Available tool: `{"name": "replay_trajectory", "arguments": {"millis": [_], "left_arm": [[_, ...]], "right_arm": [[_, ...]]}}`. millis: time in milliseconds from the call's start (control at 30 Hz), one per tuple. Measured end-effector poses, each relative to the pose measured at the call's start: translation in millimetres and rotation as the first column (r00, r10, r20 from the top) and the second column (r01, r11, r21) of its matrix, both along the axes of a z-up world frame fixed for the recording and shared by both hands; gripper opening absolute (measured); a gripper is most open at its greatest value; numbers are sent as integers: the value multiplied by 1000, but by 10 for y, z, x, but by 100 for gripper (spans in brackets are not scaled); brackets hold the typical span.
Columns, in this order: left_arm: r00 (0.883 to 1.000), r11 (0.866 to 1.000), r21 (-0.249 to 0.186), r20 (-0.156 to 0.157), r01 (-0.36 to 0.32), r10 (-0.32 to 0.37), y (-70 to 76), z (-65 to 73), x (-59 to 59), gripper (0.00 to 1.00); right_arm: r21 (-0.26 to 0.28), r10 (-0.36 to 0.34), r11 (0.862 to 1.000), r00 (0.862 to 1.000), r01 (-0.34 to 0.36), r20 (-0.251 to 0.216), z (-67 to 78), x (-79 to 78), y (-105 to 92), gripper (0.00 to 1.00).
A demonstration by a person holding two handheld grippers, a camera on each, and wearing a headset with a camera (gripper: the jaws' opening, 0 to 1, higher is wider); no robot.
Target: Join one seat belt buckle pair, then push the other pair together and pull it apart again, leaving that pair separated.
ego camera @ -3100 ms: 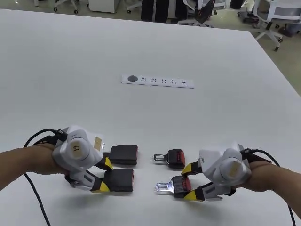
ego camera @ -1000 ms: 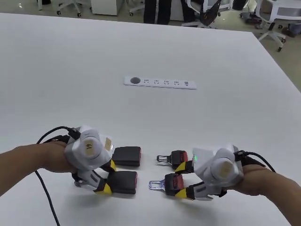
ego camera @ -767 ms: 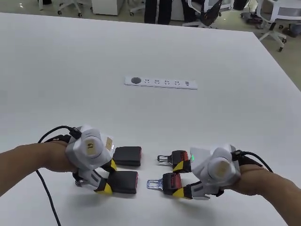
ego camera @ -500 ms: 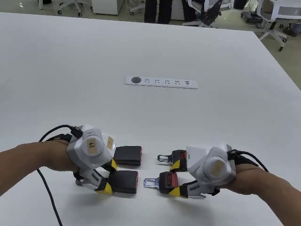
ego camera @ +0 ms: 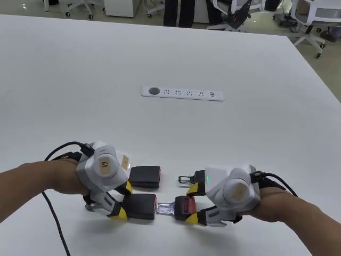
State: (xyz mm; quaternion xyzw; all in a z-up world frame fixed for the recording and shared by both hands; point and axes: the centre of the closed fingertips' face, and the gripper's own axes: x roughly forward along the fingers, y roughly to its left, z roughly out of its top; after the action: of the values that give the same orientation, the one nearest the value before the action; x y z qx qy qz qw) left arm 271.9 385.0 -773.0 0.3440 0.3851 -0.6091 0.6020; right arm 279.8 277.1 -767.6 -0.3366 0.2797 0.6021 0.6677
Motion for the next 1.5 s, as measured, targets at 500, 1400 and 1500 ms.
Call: {"name": "replay_trajectory", "arguments": {"millis": [500,1400,1500], "left_arm": [[1000,1000,-1,0,-4,4,21,-28,37,31],[1000,1000,-10,12,4,-3,17,-16,29,31],[1000,1000,-3,16,12,-12,21,-33,42,31]], "right_arm": [[12,0,1000,1000,0,-4,-21,-38,134,29],[40,-17,999,1000,17,-1,14,-36,207,27],[41,-21,999,1000,21,1,7,-23,247,27]]}}
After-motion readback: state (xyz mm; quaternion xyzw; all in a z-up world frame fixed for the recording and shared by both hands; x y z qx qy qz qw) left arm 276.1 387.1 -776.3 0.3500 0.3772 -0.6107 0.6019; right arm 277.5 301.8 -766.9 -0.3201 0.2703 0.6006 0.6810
